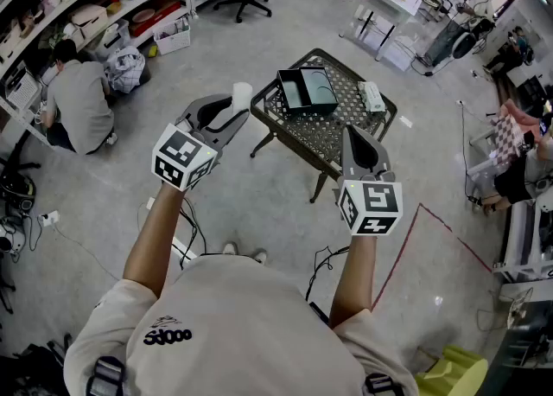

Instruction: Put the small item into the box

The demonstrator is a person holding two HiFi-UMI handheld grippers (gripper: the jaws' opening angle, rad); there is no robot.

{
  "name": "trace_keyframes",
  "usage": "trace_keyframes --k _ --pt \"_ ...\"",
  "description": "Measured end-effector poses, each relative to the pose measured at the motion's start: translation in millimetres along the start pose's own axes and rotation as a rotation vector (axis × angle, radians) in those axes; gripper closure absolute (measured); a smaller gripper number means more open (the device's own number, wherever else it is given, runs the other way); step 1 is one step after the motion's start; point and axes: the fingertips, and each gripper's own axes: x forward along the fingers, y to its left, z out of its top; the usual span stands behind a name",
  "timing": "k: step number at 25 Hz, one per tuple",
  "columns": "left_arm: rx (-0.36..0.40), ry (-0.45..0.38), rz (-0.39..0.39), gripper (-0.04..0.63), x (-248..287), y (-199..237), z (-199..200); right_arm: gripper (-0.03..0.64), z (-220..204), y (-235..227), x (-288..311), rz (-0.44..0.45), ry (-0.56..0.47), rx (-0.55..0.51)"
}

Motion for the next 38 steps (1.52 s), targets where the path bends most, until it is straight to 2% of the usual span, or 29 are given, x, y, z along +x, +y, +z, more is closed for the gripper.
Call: trace_keyframes --k 7,13,18,22,29,38 --pt "-0.013 0.022 0.011 0.457 21 -20 -6 0.606 -7 -15 -7 0.055 -0.035 -0.004" --pt "-0.018 0.047 0.01 0.457 37 -39 -12 0.606 -12 -32 -11 0.127 -0.09 0.144" --pt "-0.018 0.056 0.007 0.457 55 -42 -14 0.606 -27 -43 -3 0.179 -0.051 0.198" --pt "-0.016 0.063 0.002 0.457 73 -36 -18 0.606 -41 -55 13 0.175 -0.017 0.197" --pt "-0.025 0.069 -0.015 0.457 121 -10 -30 0.606 -58 -82 58 0.151 0.007 0.174" --pt "-0.036 0.088 -0.061 0.457 205 65 -50 0.607 -66 -112 156 0.164 0.014 0.187"
